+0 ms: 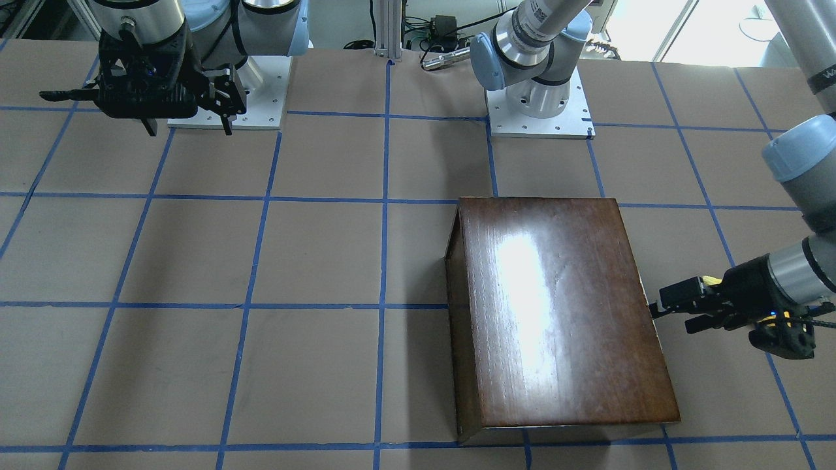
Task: Open drawer and put corn inside
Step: 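Lower the left gripper and hook the white drawer handle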
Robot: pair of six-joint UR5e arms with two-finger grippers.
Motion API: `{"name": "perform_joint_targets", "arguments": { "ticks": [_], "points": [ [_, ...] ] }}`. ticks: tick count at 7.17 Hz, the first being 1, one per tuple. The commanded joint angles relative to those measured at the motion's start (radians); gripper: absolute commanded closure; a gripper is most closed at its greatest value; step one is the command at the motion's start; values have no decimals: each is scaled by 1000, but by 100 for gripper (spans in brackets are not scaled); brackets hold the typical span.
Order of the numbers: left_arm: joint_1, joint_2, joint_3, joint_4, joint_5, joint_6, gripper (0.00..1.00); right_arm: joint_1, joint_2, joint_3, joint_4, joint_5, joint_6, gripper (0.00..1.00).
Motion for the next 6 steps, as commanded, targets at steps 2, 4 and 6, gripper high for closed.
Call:
{"name": "perform_joint_targets", "arguments": {
  "ticks": [2,4,6],
  "points": [
    [-12,-15,9,3,-1,3,0,0,-1,0,0,0,0,0],
    [-12,-30,5,13,0,4,0,0,1,0,0,-1,0,0],
    [-12,-52,0,16,0,2,0,0,1,0,0,0,0,0]
  ]
}}
